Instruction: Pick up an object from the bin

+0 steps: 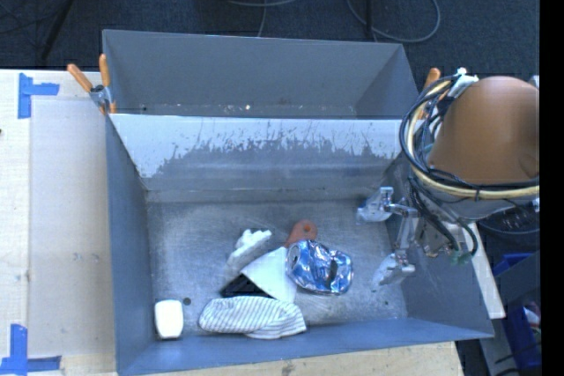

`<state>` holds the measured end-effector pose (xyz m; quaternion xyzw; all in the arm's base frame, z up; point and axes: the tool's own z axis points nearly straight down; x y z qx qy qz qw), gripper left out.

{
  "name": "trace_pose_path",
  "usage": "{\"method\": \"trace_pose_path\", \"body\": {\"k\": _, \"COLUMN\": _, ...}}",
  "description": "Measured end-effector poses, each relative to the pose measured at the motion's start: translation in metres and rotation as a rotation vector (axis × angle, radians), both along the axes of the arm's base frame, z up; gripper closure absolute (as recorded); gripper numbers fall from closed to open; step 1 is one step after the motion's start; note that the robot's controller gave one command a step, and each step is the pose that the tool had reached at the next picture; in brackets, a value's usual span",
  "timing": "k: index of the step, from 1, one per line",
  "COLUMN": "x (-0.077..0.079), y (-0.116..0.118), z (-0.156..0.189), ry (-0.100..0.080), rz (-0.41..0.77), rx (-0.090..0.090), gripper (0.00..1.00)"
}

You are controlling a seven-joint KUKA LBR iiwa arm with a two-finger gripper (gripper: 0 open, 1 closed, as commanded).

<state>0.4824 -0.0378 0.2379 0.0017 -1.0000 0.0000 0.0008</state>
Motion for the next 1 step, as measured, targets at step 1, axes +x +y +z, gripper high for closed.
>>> {"method": "trace_pose_path", "body": {"k": 1, "x": 0.0, "y": 0.0, "z": 0.0, "ry": 0.0, "rz": 0.0, "rx": 0.0, "gripper": 0.0}}
